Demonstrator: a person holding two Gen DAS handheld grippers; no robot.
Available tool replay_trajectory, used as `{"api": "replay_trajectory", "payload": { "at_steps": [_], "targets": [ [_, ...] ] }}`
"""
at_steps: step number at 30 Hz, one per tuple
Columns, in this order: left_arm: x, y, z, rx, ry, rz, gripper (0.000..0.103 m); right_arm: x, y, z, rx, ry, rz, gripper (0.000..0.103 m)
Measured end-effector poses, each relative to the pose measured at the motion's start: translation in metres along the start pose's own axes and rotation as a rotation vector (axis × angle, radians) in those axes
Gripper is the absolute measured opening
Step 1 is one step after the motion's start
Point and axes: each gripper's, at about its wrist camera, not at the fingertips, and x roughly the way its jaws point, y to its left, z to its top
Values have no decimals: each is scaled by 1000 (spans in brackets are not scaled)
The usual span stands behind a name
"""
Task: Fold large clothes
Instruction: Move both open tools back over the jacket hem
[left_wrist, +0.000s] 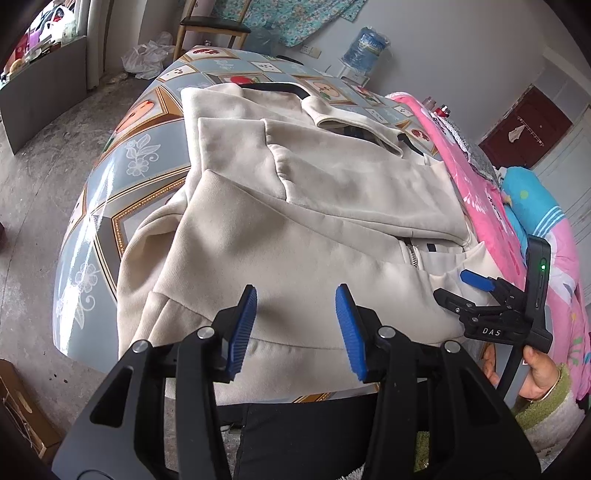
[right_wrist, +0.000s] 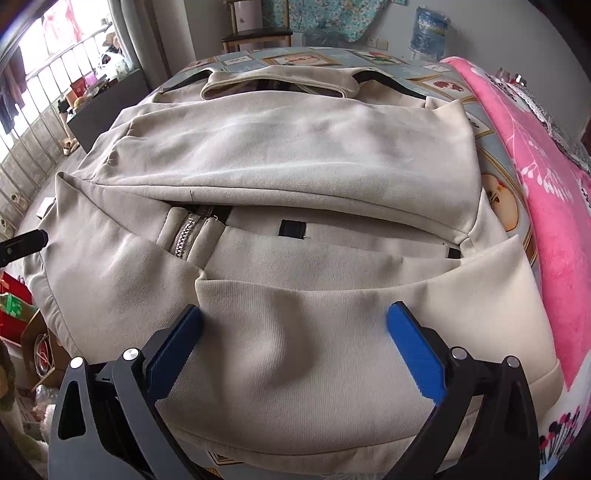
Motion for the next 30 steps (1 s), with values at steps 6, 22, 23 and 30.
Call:
{"api": "replay_trajectory", "payload": {
  "at_steps": [6, 22, 23, 30],
  "targets": [
    [-1, 1, 2, 1, -1, 8, 47, -5, 0, -9, 41, -63, -9, 98],
    [-9, 6, 4, -35, -24, 13, 47, -9, -9, -12, 74, -97, 55, 98],
    [-9, 7, 4, -37, -26, 12, 47, -10, -11, -13, 92, -107, 67, 98],
    [-11, 8, 5, -45, -32, 4, 48, -3, -2, -5, 23, -29, 18, 98]
  ]
}}
